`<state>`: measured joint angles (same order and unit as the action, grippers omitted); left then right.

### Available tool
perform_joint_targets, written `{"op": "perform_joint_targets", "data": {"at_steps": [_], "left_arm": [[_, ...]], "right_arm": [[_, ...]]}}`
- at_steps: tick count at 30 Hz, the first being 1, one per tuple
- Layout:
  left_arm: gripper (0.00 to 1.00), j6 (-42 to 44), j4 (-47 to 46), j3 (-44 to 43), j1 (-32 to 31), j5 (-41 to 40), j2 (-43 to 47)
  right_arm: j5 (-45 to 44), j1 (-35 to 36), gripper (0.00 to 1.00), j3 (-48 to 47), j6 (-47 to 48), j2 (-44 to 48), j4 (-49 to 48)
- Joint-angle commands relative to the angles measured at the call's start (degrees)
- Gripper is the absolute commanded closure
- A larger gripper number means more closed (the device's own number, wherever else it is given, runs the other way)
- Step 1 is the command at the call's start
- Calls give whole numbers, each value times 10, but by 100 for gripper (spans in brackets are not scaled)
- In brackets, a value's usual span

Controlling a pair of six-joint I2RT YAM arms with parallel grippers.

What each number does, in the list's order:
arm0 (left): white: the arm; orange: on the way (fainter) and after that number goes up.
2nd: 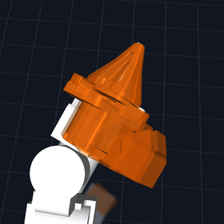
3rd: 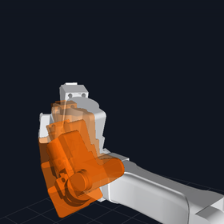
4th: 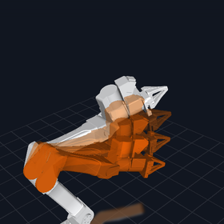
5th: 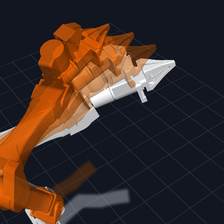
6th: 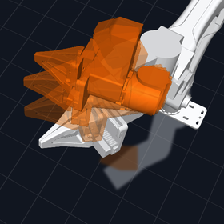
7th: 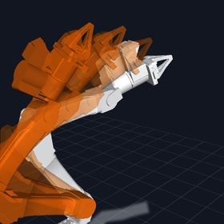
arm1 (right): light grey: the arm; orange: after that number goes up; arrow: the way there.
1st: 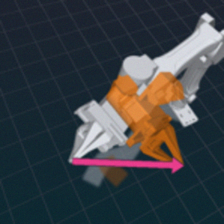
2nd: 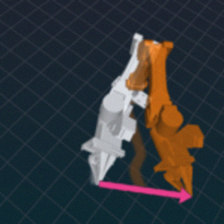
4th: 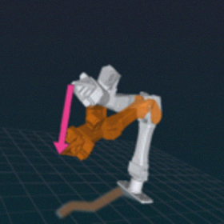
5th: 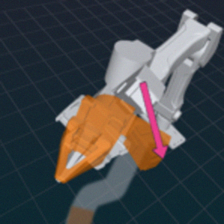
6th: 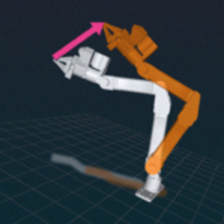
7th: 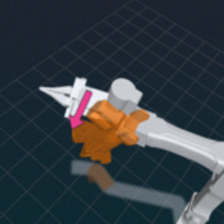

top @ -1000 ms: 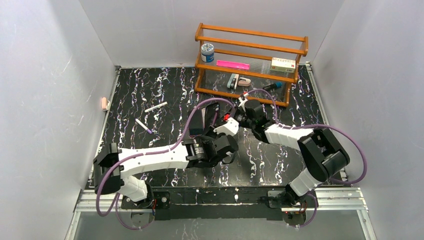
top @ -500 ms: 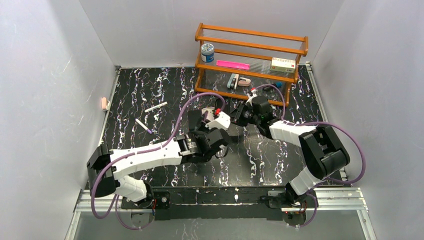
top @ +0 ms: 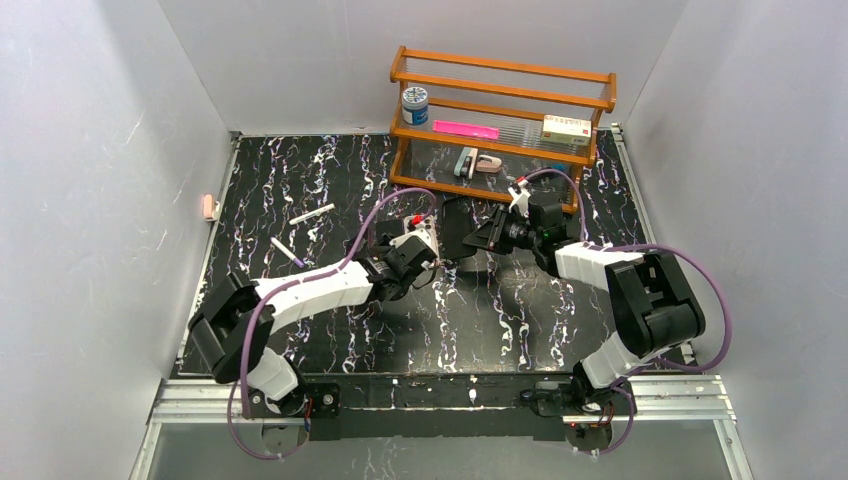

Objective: Take the phone out of the phone case
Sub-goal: Remove the phone case from the phone, then place the phone at the center of the board.

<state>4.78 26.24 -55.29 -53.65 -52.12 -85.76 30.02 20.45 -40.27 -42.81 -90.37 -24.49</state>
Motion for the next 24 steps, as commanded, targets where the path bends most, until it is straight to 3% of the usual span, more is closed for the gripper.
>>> {"op": "perform_joint_targets", "data": {"at_steps": [1,7,19,24], "left_arm": [[100,63,-70,15,20,-9,-18],[99,96,-104,26,32,0,-53],[77,111,-135,53,38,17,-100],[73,104,-131,51,38,19,-115]], "right_arm": [[51,-13,99,9,21,-1,-41],[64,-20,99,8,34,-13,-38],[88,-34,99,-7,41,-45,-19],[87,-35,99,-9,43,-45,-14]]}}
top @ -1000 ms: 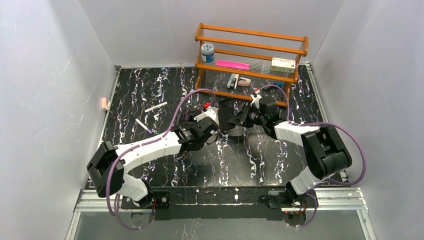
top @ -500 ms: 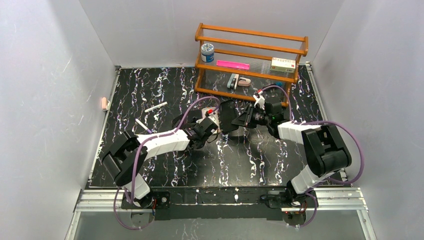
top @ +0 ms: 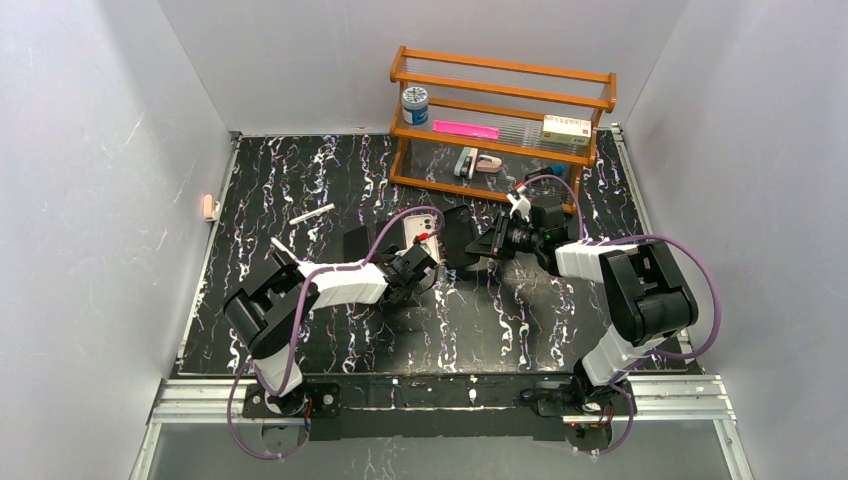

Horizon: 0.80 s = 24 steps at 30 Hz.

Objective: Take the phone out of the phone case
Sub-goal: Place the phone at the center of the board.

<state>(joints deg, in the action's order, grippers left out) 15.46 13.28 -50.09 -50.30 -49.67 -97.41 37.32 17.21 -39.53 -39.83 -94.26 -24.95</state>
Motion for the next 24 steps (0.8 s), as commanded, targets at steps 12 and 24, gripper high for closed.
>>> {"op": "perform_joint_targets", "data": {"at_steps": [12,24], "left_arm": [[47,-21,22,-12,16,17,-19],[20,-48,59,-43,55,117,-15]], "right_arm": [[7,-3,99,-29,34,-6,23],[9,-5,99,-36,46,-1,46]]}}
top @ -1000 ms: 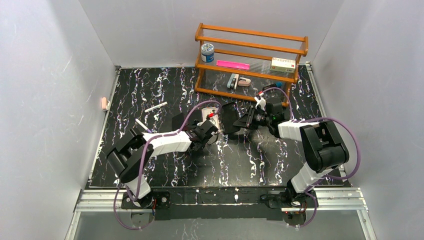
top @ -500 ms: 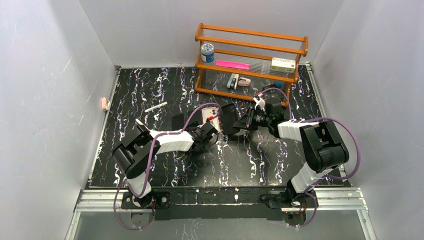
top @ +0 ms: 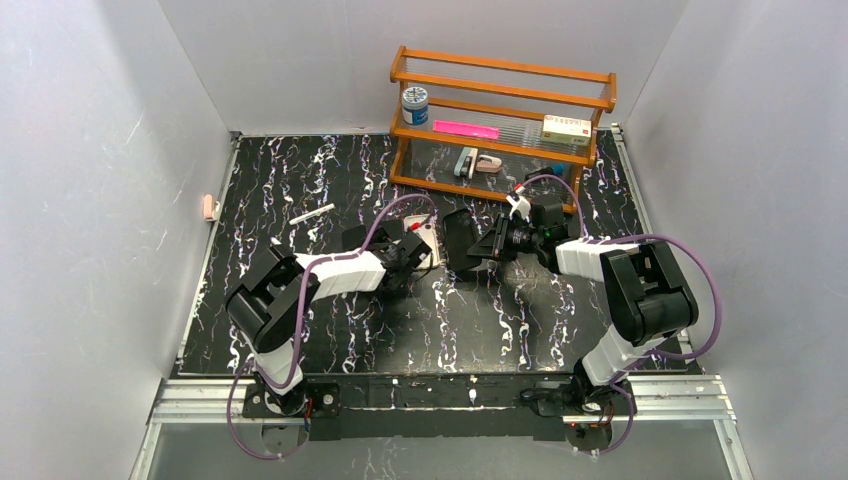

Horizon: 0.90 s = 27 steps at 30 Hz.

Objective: Take the phone out of the phone case
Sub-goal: Place the phone at the center of the board.

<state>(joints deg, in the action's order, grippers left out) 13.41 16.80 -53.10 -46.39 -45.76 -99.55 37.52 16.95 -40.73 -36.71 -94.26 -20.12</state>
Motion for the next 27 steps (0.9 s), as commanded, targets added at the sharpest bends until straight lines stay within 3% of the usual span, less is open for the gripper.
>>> {"op": "perform_joint_targets", "data": {"at_steps": [1,8,15,22,27], "left_arm": [[17,-32,28,-15,20,93,9],[2,-55,52,-30,58,187,26],[2,-74,61,-29,77,271,54],[2,-89,65,-29,91,294,75],[2,-129,49,-30,147,364,116]], "right_arm": [[8,-2,99,-25,15,-2,-2],[9,-3,99,-32,18,0,10],[4,-2,99,-49,27,-12,24],[-4,-2,99,-89,21,-49,45],[-4,-2,99,-107,10,-82,48]]}}
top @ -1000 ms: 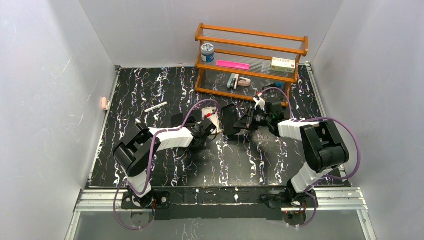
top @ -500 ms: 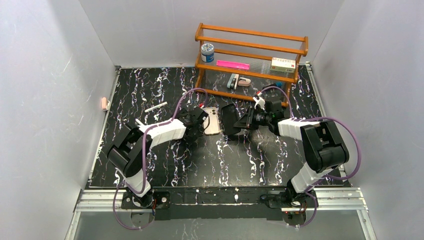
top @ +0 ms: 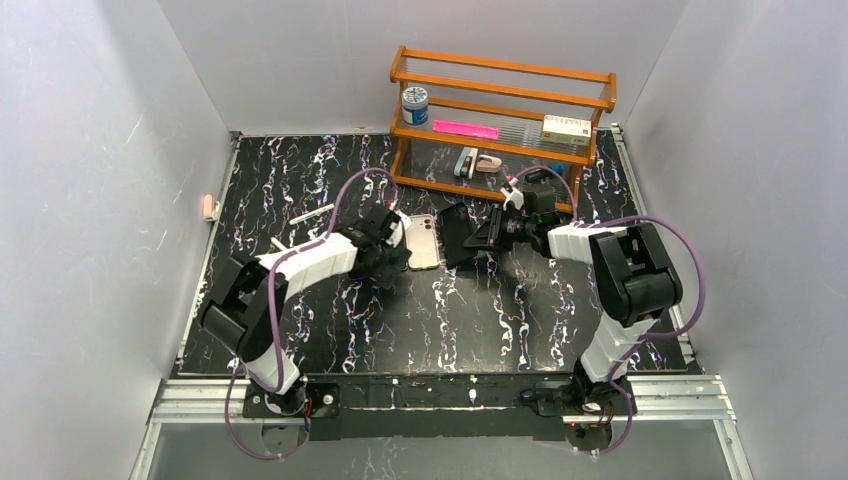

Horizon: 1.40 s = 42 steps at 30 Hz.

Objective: Take the phone out of the phone case
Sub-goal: Place the phone at the center of the board, then place the phone case at the center of the board.

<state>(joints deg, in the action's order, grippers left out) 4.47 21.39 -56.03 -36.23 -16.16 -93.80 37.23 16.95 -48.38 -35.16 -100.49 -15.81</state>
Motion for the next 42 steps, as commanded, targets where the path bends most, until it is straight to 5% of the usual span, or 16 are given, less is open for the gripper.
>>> {"op": "perform_joint_targets", "data": {"at_steps": [1,12,25,30,37,42], "left_arm": [[2,-67,-5,1,61,91,68],[2,-243,-81,32,219,245,97],[2,-255,-78,29,239,247,85],[2,-258,-68,26,242,234,72],[2,-273,-70,21,245,240,47],[2,-282,-72,11,246,247,20]], "right_arm": [[-3,-2,99,-33,-5,-26,5],[29,3,97,-51,-29,-82,-10],[34,20,91,-64,-54,-108,-34],[17,22,74,-72,-48,-115,-28],[-47,24,31,-67,9,-91,41],[-88,25,18,-56,33,-73,71]]}}
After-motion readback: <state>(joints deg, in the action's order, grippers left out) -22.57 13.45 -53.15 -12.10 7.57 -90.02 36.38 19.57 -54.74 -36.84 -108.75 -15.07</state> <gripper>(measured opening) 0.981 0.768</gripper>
